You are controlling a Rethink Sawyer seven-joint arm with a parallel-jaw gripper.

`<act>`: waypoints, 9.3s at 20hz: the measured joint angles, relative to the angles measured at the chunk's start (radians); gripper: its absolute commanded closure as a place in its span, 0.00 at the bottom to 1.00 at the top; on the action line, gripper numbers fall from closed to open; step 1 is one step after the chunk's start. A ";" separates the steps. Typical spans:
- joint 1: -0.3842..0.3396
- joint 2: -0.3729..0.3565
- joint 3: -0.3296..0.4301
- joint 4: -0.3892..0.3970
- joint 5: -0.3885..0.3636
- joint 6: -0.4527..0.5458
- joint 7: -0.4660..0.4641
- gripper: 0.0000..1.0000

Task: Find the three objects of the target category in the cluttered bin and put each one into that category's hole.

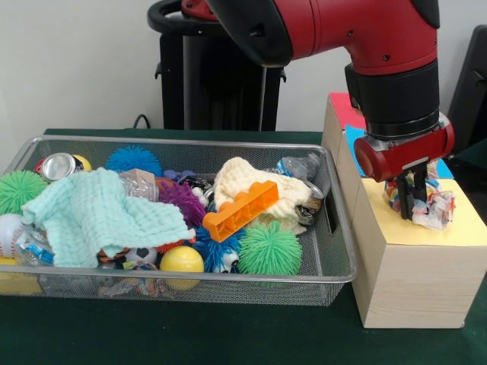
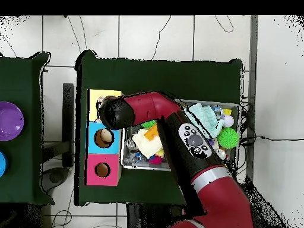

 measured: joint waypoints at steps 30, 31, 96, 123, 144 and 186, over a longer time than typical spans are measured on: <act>0.042 -0.004 -0.019 0.037 0.039 -0.002 0.000 1.00; 0.042 -0.004 -0.020 0.037 0.039 -0.002 0.000 1.00; 0.176 -0.014 -0.197 0.011 0.029 -0.142 0.000 0.00; 0.176 -0.039 -0.196 0.015 0.029 -0.134 0.000 0.00; 0.176 -0.047 -0.196 0.018 0.029 -0.122 0.000 0.00; 0.063 -0.044 -0.121 0.021 0.085 -0.074 0.000 1.00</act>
